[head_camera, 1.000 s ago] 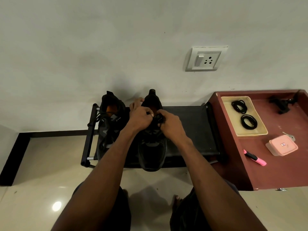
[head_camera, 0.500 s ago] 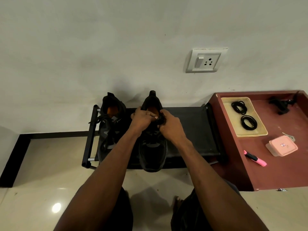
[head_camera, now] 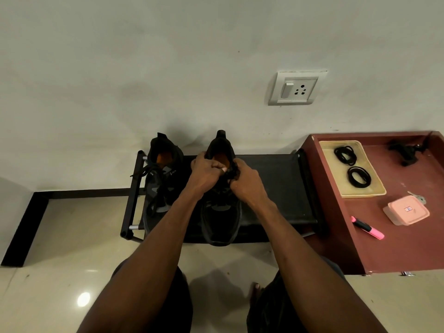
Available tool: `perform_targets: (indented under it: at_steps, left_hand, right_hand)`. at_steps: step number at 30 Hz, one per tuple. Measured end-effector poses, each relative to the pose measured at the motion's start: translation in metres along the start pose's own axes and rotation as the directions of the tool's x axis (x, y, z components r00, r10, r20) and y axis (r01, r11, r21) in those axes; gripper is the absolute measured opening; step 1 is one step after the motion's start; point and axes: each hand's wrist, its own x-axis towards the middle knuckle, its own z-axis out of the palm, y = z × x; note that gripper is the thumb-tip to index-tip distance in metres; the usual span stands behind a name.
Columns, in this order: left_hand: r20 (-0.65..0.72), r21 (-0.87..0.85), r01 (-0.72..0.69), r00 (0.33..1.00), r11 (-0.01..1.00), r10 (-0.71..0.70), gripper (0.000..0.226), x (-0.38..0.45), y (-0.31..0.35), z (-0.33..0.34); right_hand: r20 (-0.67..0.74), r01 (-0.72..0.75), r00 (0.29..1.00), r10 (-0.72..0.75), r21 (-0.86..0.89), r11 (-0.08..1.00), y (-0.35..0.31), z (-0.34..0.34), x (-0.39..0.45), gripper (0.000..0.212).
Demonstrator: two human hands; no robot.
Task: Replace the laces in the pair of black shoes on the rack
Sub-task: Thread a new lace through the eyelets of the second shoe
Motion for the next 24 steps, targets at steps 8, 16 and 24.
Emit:
perform_targets:
  at_steps: [8,16,24]
  left_hand:
    - [0.065,-0.014,-0.05,0.997,0.999,0.051,0.014,-0.005,0.002,-0.003]
    - [0.234,0.26,-0.153,0.968,0.953,0.091,0.048,-0.012,-0.018,-0.015]
    - [0.224,0.443,-0.107,0.975,0.89,0.006,0.109,-0.022,-0.01,-0.019]
  right_hand:
    - [-0.006,0.018,1.0,-0.018,0.012,1.0,0.003,0.0,0.001,0.054]
    - [-0.117,-0.054,0.991,0.069,0.124,0.991,0.006,-0.003,0.002,0.018]
    - [-0.116,0.03,0.993,-0.021,0.07,0.997,-0.001,0.014,0.003,0.027]
